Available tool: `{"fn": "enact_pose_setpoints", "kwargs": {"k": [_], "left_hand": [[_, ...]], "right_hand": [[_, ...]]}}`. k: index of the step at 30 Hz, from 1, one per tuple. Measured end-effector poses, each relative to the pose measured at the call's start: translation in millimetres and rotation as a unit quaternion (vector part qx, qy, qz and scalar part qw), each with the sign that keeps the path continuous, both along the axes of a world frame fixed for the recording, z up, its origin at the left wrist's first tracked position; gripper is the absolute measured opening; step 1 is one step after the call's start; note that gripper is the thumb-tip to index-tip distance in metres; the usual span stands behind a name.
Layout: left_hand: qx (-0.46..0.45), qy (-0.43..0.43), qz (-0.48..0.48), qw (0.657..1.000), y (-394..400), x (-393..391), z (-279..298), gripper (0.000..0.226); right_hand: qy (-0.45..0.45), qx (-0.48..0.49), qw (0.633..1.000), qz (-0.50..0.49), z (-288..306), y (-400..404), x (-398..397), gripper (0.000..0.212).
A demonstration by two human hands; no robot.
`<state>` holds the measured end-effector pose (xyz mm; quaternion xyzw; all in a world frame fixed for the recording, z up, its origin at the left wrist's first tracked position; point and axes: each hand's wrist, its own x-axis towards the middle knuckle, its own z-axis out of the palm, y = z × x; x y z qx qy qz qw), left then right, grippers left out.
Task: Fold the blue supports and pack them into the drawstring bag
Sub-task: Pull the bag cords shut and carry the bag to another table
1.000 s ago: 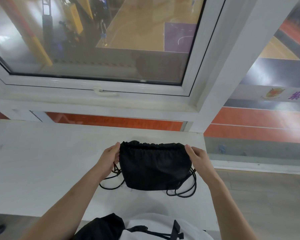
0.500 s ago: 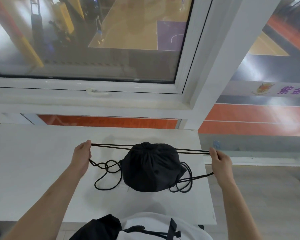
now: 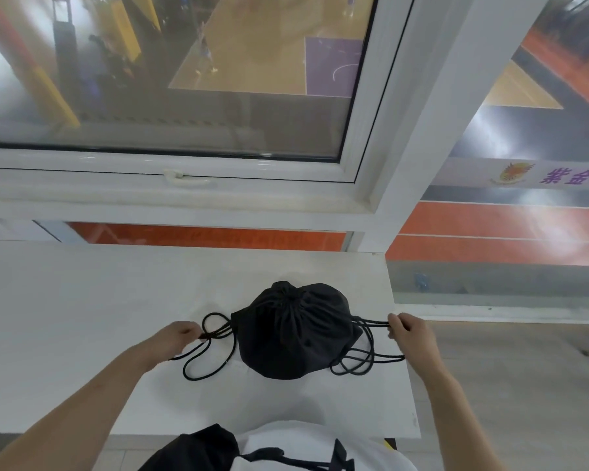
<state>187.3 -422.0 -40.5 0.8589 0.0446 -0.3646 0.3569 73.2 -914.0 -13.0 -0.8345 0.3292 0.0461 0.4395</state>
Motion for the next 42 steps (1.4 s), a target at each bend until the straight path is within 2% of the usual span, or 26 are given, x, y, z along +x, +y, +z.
{"fn": "enact_pose_setpoints", "kwargs": {"k": [2,5,8,12,17,21,26,33,38,42], "left_hand": [[0.029,0.013,-0.038,0.999,-14.5,-0.6,-3.7,0.034],[0.050,-0.032,-0.084,0.995,-33.5,3.7,-7.2,0.036],[0.050,-0.081,-0.130,0.987,-50.0,9.5,-2.3,0.024],[0.141,-0.152,-0.218,0.954,-62.7,17.1,3.8,0.041],[0.159,-0.216,-0.224,0.937,-67.1,19.4,14.1,0.050],[0.195,-0.232,-0.238,0.923,-63.1,15.0,14.7,0.051],[0.195,-0.239,-0.209,0.928,-62.0,0.2,13.8,0.049],[0.223,-0.239,-0.102,0.940,-73.2,-34.4,23.9,0.047],[0.257,-0.218,-0.017,0.941,-77.7,-87.1,32.1,0.047],[0.285,-0.218,0.054,0.932,-70.6,-131.8,50.0,0.048]], "right_hand": [[-0.004,-0.033,0.999,0.034,-6.4,11.4,5.9,0.024],[-0.045,-0.069,0.992,0.096,-3.3,36.1,19.0,0.009],[-0.093,-0.098,0.975,0.175,9.2,68.7,40.7,0.020],[-0.154,-0.186,0.919,0.311,30.0,117.6,73.9,0.034],[-0.112,-0.253,0.870,0.407,39.5,151.6,91.5,0.067],[-0.078,-0.290,0.855,0.422,35.7,162.0,86.0,0.067],[-0.065,-0.299,0.867,0.394,38.6,161.6,84.0,0.062],[-0.075,-0.309,0.842,0.435,38.5,154.4,82.0,0.052],[-0.048,-0.294,0.814,0.499,39.1,155.3,81.0,0.069],[-0.080,-0.283,0.789,0.539,39.6,165.4,73.4,0.055]]}}
